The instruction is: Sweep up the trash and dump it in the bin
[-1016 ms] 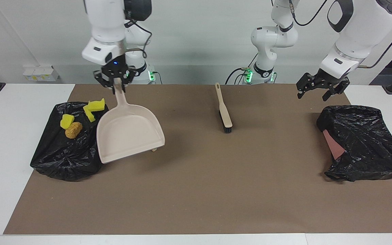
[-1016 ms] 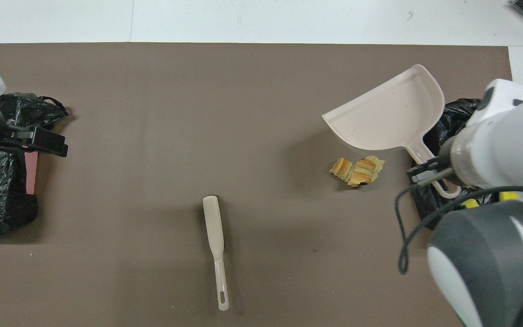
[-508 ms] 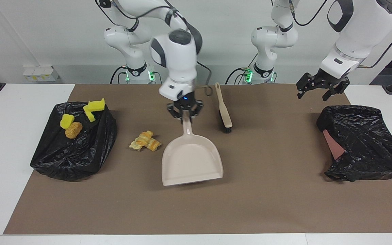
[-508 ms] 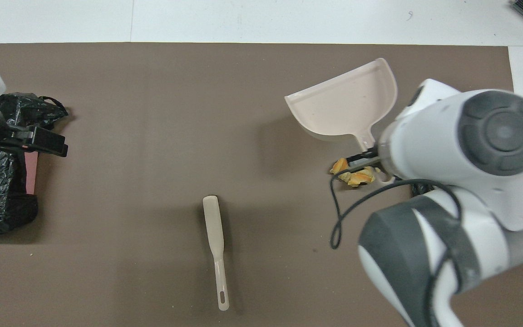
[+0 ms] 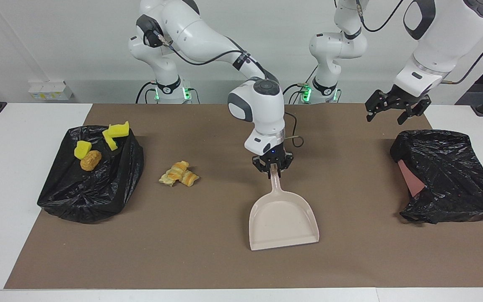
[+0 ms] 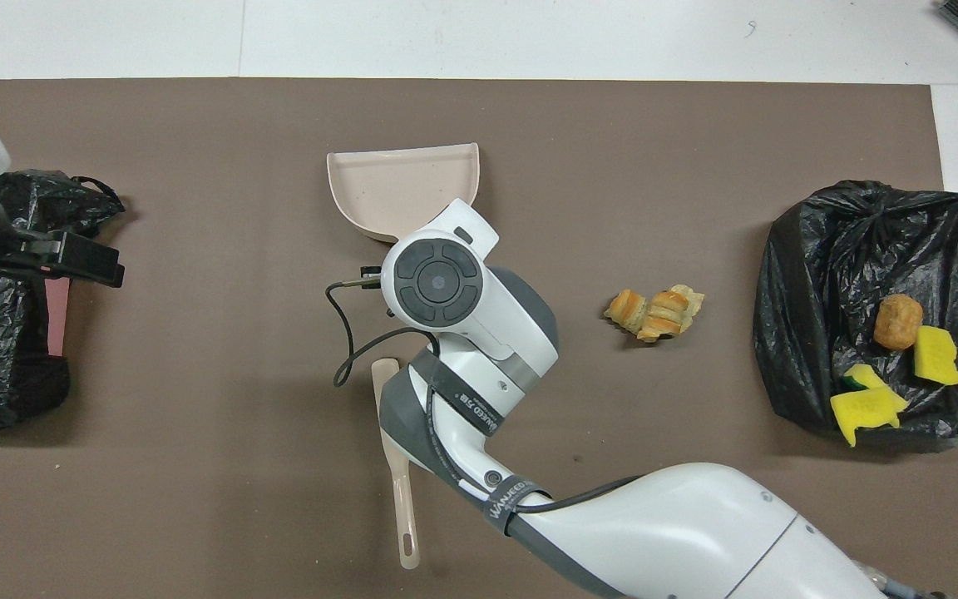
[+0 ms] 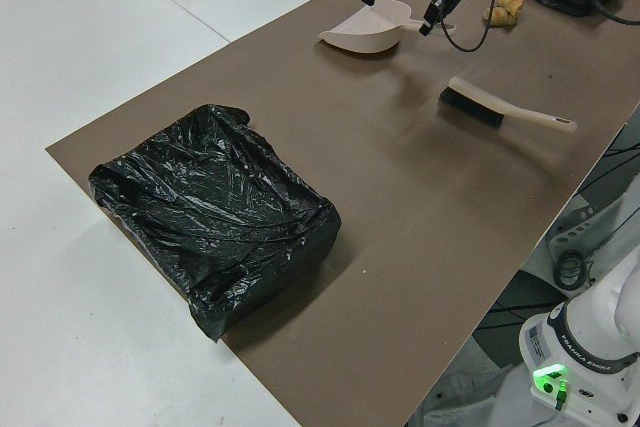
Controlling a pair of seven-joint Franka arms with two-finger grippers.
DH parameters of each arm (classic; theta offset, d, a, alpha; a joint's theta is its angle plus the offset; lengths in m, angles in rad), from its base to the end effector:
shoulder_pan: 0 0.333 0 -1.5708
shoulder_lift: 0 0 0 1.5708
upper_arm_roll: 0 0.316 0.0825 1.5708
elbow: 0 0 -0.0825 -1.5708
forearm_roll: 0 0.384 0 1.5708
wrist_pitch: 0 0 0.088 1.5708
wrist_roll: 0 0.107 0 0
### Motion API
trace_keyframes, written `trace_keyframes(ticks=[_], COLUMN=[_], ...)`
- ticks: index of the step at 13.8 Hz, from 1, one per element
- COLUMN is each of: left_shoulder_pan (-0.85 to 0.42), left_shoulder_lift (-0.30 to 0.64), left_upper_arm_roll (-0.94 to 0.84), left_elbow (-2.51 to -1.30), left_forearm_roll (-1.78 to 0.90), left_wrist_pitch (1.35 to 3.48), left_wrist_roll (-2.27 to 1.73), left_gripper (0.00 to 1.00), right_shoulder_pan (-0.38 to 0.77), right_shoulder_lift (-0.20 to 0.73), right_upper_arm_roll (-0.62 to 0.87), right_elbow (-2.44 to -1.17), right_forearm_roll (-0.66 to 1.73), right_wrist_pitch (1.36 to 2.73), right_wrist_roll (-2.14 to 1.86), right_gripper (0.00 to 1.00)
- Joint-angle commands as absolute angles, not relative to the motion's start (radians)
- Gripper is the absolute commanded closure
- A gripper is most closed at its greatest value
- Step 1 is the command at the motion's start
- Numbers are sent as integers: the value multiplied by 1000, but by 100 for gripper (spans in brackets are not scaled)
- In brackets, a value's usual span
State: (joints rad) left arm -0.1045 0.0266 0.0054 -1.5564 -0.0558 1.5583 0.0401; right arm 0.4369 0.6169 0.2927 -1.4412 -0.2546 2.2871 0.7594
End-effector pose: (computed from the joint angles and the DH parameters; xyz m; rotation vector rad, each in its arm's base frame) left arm 0.5578 -0.0616 0.6155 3.0790 -0.2147 -0.0406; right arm 0.5819 0.4538 0.3661 -2.9863 -0.0599 -0.3370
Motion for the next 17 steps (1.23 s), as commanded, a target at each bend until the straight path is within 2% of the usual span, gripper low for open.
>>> trace_keyframes(ticks=[1,2,4,5,6,11,15,17], left_shoulder_pan=[-92,-92,-92,-92,-92,-92,-92,-92], left_shoulder_lift=[8,8,8,8,8,8,8,8], left_upper_arm_roll=[-3,-3,-3,-3,-3,-3,-3,-3], left_elbow=[-1577,-1577,-1577,-1577,-1575,-1577,-1577,-1577], left_forearm_roll=[-41,-41,-41,-41,-41,-41,-41,-41], left_wrist_pitch=[1559,1559,1559,1559,1559,1559,1559,1559], left_wrist_roll=[55,54,54,54,54,54,54,54], left_gripper=[0,0,0,0,0,0,0,0], right_shoulder_pan=[448,448,456,459,459,456,523,563], right_shoulder_lift=[626,626,603,571,533,271,155,133], right_upper_arm_roll=[298,298,299,299,299,351,376,379], right_elbow=[-1416,-1422,-1459,-1489,-1526,-1809,-1974,-2063], right_forearm_roll=[-279,-282,-281,-282,-282,-186,-87,-29], right_wrist_pitch=[2292,2283,2269,2257,2246,2235,2240,2266], right_wrist_roll=[785,785,784,781,776,804,816,805], right_gripper=[70,51,31,6,0,0,0,0])
